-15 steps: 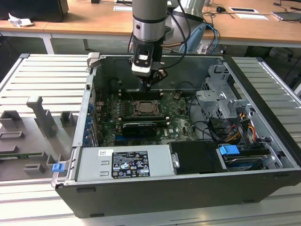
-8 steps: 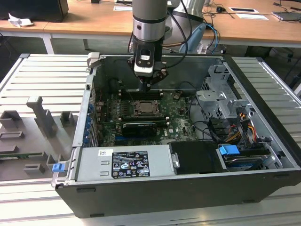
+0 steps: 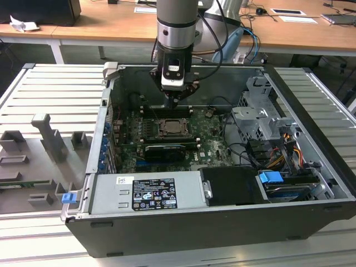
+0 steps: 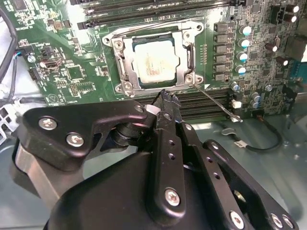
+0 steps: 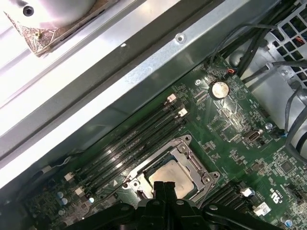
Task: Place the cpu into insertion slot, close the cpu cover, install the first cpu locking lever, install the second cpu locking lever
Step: 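Install the first cpu locking lever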
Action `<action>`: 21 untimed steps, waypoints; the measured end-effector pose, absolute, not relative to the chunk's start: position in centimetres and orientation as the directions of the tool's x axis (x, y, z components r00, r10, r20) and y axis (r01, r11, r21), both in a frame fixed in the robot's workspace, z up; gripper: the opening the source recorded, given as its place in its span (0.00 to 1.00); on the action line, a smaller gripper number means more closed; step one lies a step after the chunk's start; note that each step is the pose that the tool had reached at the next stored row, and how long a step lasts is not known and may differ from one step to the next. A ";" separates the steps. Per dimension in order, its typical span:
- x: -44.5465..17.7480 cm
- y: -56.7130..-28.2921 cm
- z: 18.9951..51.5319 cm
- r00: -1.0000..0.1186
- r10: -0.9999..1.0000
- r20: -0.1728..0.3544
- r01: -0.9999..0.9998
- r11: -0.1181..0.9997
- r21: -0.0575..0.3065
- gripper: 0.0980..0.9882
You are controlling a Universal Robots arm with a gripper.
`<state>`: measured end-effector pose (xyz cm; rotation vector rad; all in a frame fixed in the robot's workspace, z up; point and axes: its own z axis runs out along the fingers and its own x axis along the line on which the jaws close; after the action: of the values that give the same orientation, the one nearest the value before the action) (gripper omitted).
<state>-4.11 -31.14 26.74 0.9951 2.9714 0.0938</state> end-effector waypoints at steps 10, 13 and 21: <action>-4.1 -31.2 26.7 -0.868 0.497 0.013 0.497 0.866 0.059 0.01; -4.2 -31.4 26.7 -0.882 0.471 0.012 0.471 0.880 0.059 0.01; -4.2 -31.4 26.7 -0.952 0.307 0.012 0.307 0.950 0.059 0.01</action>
<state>-4.19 -31.38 26.74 0.4887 3.1050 0.0946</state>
